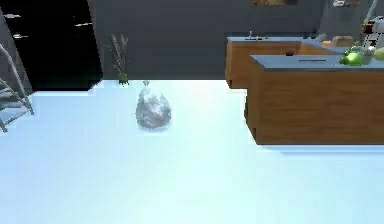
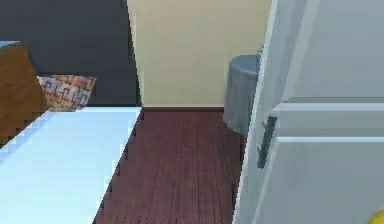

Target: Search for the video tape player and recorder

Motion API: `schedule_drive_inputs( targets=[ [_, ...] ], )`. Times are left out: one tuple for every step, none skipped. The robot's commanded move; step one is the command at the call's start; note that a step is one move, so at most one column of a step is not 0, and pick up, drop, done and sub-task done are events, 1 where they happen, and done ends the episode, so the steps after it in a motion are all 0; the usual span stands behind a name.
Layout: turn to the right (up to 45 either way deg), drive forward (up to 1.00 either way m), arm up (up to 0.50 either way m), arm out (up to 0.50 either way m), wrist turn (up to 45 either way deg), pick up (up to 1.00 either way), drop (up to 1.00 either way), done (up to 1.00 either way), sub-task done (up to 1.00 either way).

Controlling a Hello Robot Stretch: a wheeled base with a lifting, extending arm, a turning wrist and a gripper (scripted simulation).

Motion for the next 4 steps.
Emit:
schedule_drive_inputs(
  targets=[
    [0.0, 0.40, 0.00, 0.00, 0.0, 0.00, 0.00, 0.00, 0.00],
    [45.0, 0.00, 0.00, 0.00, 0.0, 0.00, 0.00, 0.00, 0.00],
    [42.0, 0.00, 0.00, 0.00, 0.0, 0.00, 0.00, 0.00, 0.00],
    [0.0, 0.50, 0.00, 0.00, 0.0, 0.00, 0.00, 0.00, 0.00]
  ],
)
